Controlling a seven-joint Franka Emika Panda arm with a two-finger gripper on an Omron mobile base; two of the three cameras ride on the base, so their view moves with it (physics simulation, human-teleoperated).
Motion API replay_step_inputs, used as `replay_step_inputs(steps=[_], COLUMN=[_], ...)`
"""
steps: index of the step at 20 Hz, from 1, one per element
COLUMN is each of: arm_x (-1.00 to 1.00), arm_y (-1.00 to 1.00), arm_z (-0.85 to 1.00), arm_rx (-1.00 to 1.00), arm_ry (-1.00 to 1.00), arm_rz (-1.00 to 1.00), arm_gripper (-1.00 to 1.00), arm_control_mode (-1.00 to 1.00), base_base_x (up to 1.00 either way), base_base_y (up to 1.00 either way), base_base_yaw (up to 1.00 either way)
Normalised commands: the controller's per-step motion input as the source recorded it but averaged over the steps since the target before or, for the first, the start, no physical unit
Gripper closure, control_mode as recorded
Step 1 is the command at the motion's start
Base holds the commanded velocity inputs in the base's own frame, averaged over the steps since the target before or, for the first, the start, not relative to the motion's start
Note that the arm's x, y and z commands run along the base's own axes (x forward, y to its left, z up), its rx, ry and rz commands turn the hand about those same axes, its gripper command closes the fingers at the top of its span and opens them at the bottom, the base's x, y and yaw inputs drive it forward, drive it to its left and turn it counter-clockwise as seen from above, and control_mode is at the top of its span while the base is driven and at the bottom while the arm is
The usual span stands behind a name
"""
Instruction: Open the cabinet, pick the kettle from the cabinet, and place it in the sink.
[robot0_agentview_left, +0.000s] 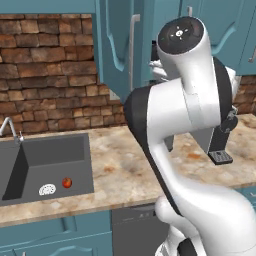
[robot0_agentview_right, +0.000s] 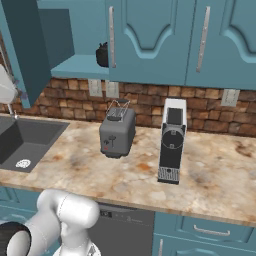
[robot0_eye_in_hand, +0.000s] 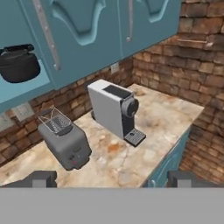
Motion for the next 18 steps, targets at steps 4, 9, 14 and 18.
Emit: replay_step_inputs(steps=[4,9,14,18], arm_x=[0.11,0.15,0.18,0.22], arm_y=[-0.33,-0.25,-0.15,-0.04], arm_z=[-0.01,-0.04,-0.08,-0.1], arm_rx=[0.07,0.12,0.12,0.13], arm_ry=[0.0,-0.02,-0.09,-0.12], arm_rz=[0.2,0.25,0.29,0.28], arm_gripper=[-1.0,-1.0,-1.0,-1.0], arm_control_mode=[-1.0,-1.0,-1.0,-1.0], base_base_x=[0.0,0.0,0.0,0.0], base_base_y=[0.0,0.0,0.0,0.0], base_base_yaw=[0.0,0.0,0.0,0.0])
